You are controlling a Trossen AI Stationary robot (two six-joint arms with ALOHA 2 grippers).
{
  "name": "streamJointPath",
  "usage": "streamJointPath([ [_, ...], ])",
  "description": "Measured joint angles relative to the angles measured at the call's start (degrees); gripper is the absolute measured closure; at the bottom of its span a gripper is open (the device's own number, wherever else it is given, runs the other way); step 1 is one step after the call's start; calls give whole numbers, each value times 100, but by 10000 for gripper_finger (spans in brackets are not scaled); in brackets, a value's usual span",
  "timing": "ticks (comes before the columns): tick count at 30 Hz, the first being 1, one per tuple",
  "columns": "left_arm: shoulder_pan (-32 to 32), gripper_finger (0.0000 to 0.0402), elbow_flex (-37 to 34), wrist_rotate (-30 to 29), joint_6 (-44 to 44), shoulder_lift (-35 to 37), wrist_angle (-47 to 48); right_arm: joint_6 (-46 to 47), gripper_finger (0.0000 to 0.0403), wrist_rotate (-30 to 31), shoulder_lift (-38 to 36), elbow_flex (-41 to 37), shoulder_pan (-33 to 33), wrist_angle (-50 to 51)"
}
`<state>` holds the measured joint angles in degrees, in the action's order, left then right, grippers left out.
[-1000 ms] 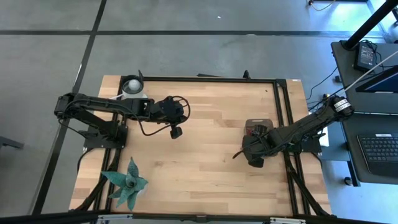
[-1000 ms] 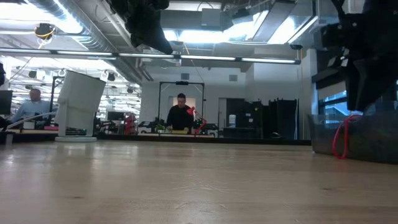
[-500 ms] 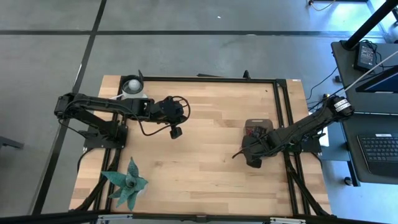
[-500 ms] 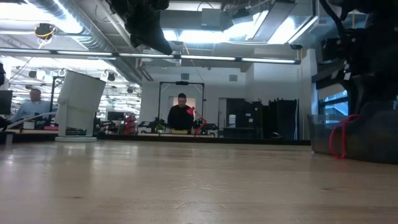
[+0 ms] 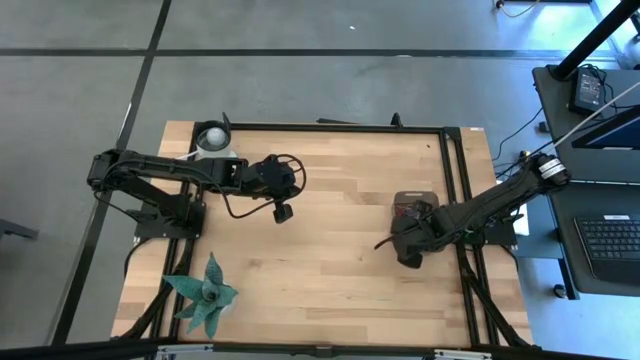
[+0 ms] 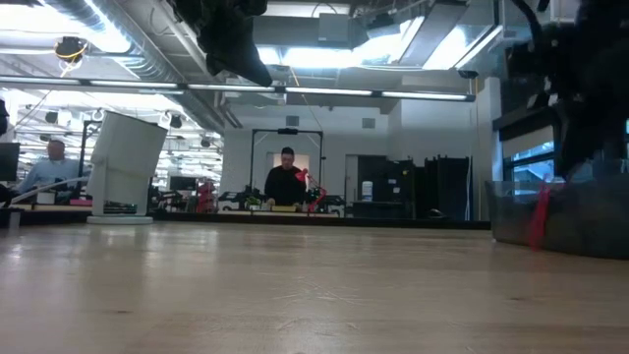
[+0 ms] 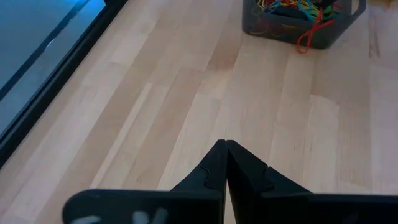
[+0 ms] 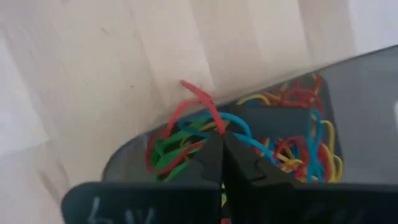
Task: Pick and place rubber bands into bin
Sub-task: Put the red rubber band into the black bin
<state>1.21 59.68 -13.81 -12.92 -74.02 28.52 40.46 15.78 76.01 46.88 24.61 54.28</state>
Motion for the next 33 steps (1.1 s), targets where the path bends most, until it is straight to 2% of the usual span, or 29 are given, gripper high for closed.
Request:
streamJointPath([
  [6,-7,396,0,177,-3,0,2,445,401,423,-441,472,187,831],
  [13,-11,396,0,176,-41,0,1,1681,402,1243,-1127,1054,491,2377],
  [19,-15,396,2,175,-44,0,0,2580,402,1330,-1626,1347,623,3448],
  [28,-15,396,0,175,-42,0,0,2689,402,1319,-1707,1059,641,2859],
  [33,-15,396,0,173,-40,0,0,2702,378,1287,-1625,703,639,2507],
])
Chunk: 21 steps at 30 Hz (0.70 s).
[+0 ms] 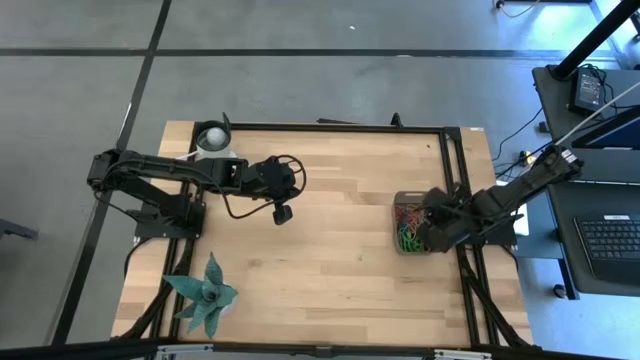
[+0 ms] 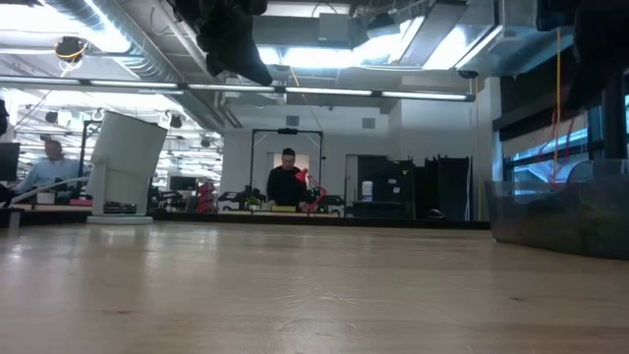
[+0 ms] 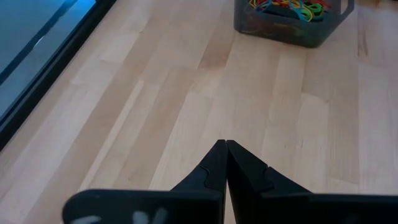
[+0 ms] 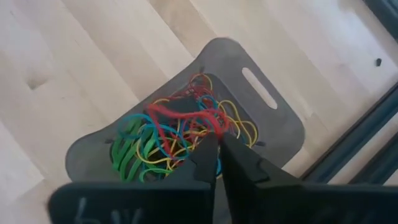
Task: Pick and place rubber bands into bin
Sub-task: Put the red rubber band into the black bin, then return to Home Position
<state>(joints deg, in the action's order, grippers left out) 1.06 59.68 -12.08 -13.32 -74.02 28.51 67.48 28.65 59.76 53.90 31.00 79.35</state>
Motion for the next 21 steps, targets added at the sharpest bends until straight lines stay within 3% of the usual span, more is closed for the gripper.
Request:
streamJointPath([
  [7,0,396,2,-2,-21,0,0,-27,342,-27,-45,-47,0,-139],
  [15,0,396,0,-38,-232,0,-50,-339,332,-129,-366,-28,-2,-263],
  [21,61,396,2,-86,628,0,-221,-1605,387,-125,-927,-34,-2,-685],
])
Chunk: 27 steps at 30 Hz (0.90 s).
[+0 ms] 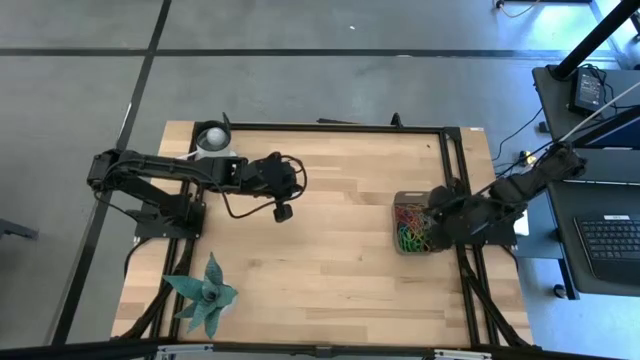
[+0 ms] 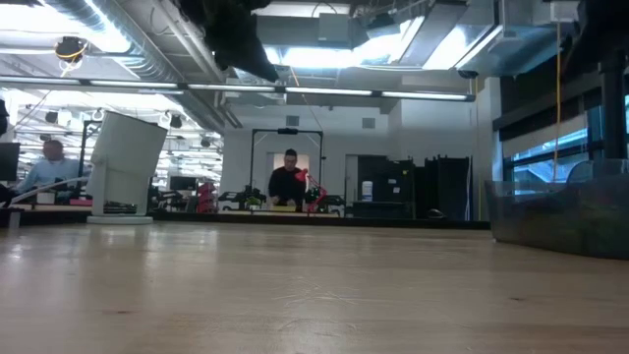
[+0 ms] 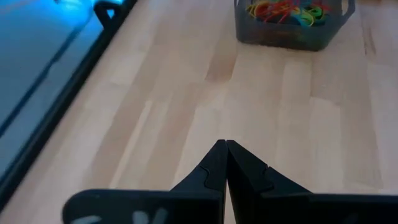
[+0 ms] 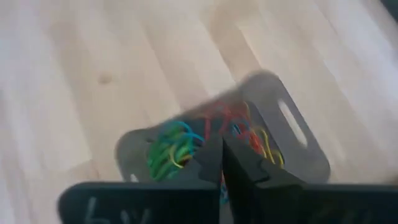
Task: Pick and place rubber bands into bin
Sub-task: Return to Home Position
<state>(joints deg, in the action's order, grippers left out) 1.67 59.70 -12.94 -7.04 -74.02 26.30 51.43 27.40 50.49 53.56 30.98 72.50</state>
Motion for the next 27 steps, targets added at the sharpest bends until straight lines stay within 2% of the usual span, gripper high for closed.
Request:
streamJointPath([
  [6,-6,396,0,-226,164,-2,-664,-1940,397,257,-1178,-401,-71,-1479],
  [10,-17,400,0,-251,530,-2,-1362,-3433,399,256,-2016,-967,-336,-3277],
  [14,-17,399,0,-250,571,-2,-1830,-4557,401,-291,-2368,-1712,-717,-5029],
  [18,-17,398,0,-246,508,-2,-1840,-4888,401,-932,-2346,-2270,-1218,-5754],
  [22,-20,398,0,-237,485,-2,-1838,-4882,402,-1369,-2341,-2563,-1737,-5846],
  [27,-24,398,0,-237,481,-2,-1837,-4875,402,-1957,-2691,-2786,-2228,-5847],
])
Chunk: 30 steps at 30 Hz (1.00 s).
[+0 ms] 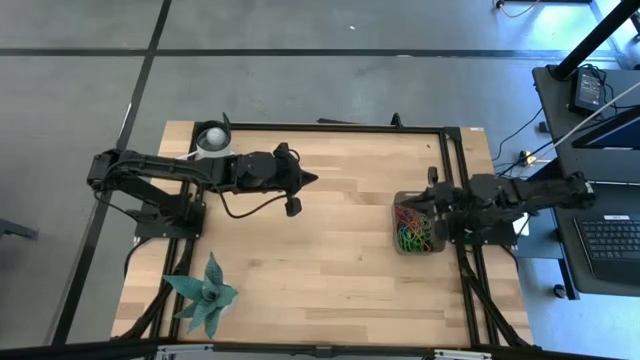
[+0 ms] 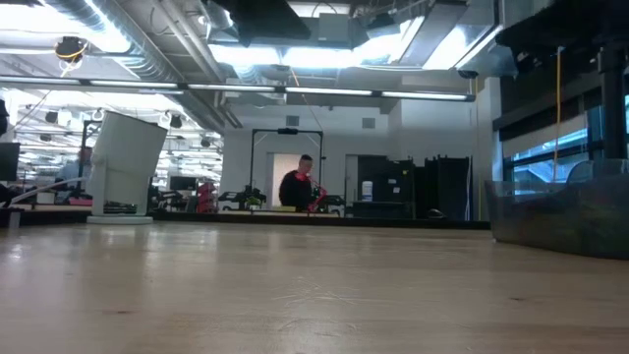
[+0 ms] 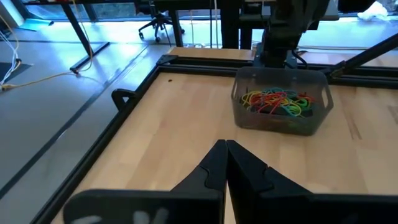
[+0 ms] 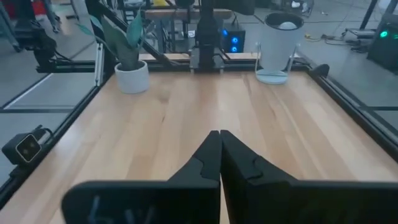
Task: Pick and place rubber bands into bin
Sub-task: Return to Home Position
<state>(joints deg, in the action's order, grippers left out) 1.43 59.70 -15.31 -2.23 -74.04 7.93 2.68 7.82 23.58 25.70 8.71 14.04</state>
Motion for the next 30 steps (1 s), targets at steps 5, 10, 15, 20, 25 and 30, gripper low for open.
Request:
streamJointPath([
  [5,-71,398,0,-4,-202,0,-1,-11,403,-158,-590,-403,-289,-29],
  [10,-199,398,0,-1,-255,0,1,154,403,-307,-1125,-933,-494,-373],
  [15,-295,398,0,-2,-255,0,1,176,403,-375,-1534,-1623,-498,-906],
  [20,-379,398,0,-7,-303,0,5,454,403,-510,-1822,-2215,-496,-1356],
  [25,-477,398,0,-4,-315,0,5,405,403,-484,-2043,-2532,-507,-1775],
  [30,-525,398,0,-2,-481,0,5,146,403,-230,-2084,-2532,-507,-1738],
])
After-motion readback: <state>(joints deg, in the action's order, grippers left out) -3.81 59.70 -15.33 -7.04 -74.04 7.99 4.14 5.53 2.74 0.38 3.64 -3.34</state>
